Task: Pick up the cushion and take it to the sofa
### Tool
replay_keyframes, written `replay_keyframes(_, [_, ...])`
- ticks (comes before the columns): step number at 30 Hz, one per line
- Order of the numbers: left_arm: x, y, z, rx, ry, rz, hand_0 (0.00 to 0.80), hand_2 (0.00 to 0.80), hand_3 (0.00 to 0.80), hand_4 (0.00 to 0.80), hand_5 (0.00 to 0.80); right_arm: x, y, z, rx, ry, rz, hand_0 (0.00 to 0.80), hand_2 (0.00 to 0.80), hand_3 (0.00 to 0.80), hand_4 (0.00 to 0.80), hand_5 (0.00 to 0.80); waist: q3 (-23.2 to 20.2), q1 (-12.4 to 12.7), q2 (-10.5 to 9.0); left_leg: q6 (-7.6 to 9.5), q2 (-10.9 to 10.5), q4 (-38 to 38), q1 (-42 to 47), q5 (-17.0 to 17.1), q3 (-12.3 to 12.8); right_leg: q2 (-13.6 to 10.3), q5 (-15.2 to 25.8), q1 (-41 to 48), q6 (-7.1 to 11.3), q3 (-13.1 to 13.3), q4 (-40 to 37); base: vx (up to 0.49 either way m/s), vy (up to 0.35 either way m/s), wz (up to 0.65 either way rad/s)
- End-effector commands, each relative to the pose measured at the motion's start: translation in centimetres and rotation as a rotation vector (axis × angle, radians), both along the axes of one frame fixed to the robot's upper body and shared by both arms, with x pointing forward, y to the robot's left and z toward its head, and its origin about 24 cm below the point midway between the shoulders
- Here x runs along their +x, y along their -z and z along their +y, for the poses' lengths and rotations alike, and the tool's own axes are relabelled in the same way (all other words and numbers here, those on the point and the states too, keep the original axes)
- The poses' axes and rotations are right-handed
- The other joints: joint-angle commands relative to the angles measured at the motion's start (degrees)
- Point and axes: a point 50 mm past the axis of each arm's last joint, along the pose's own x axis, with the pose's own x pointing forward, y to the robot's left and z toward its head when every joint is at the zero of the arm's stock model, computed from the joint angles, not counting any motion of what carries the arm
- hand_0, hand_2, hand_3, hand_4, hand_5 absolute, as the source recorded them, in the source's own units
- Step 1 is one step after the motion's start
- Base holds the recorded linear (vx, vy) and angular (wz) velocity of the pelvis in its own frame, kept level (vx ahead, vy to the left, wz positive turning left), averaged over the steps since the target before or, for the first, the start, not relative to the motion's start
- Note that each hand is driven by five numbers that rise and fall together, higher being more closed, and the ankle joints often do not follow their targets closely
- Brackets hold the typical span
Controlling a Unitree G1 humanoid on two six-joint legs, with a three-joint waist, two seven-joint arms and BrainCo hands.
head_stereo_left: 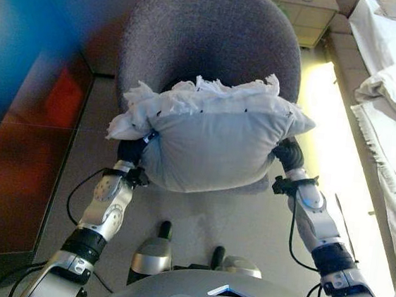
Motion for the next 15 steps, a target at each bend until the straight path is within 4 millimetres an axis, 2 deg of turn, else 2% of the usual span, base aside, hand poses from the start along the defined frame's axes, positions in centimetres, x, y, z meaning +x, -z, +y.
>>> replay_keyframes(1, [4.6,-5.6,-6.7,-0.012,0.206,-0.259,0.8,0.8,0.8,0.8,0.8,2.6,-4.4,5.9,0.06,-0.169,-0.186,0.8,0.8,0.8,0.8,0.8,-2.94,0.66,0.11,-0.92,3.28,0.28,2.11,-8.09,0.56,-1.41,-0.16,-3.65,2.15,-0.39,0.07,0.107,0.007,0.01])
replay_keyframes(4, [5.6,-5.8,-7.8,0.021,0.221,-0.249,0.8,0.8,0.8,0.8,0.8,4.0,-4.4,7.1,0.068,-0.159,-0.154,0.8,0.8,0.8,0.8,0.8,-3.31,0.72,0.38,-0.84,3.18,0.28,2.23,-8.47,0.55,-1.45,-0.16,-3.66,2.4,-0.23,0.07,0.115,0.007,0.01])
replay_keyframes(7, [6.1,-5.4,-8.5,0.045,0.228,-0.212,0.8,0.8,0.8,0.8,0.8,4.7,-4.3,7.7,0.07,-0.152,-0.112,0.8,0.8,0.8,0.8,0.8,-3.75,0.79,0.63,-0.77,3.23,0.28,2.77,-8.7,0.6,-1.4,-0.06,-3.32,2.59,-0.03,0.07,0.155,0.007,0.02])
replay_keyframes(8, [6.3,-4.9,-8.6,0.055,0.226,-0.184,0.8,0.8,0.8,0.8,0.8,4.9,-3.7,7.8,0.085,-0.147,-0.069,0.8,0.8,0.8,0.8,0.8,-4.18,0.77,0.78,-0.76,3.31,0.28,3.29,-8.78,0.69,-1.35,-0.04,-2.93,2.64,0.09,0.07,0.214,0.01,0.03])
replay_keyframes(10, [6.3,-3.9,-8.4,0.043,0.196,-0.13,0.8,0.8,0.8,0.8,0.8,4.6,-2.4,7.8,0.147,-0.141,0.008,0.8,0.8,0.8,0.8,0.8,-4.92,0.78,0.9,-0.79,3.46,0.28,4.43,-8.95,0.82,-1.18,0.0,-2.07,2.67,0.16,0.07,0.29,0.002,0.05])
replay_keyframes(15, [5.1,-1.3,-8.1,0.096,0.21,-0.019,0.8,0.8,0.8,0.8,0.8,2.5,0.8,8.4,0.154,-0.13,0.115,0.8,0.8,0.8,0.8,0.8,-6.46,1.02,0.24,-0.87,3.76,0.28,6.75,-9.33,0.94,-0.69,0.02,0.1,2.93,0.49,0.07,0.264,-0.036,0.01])
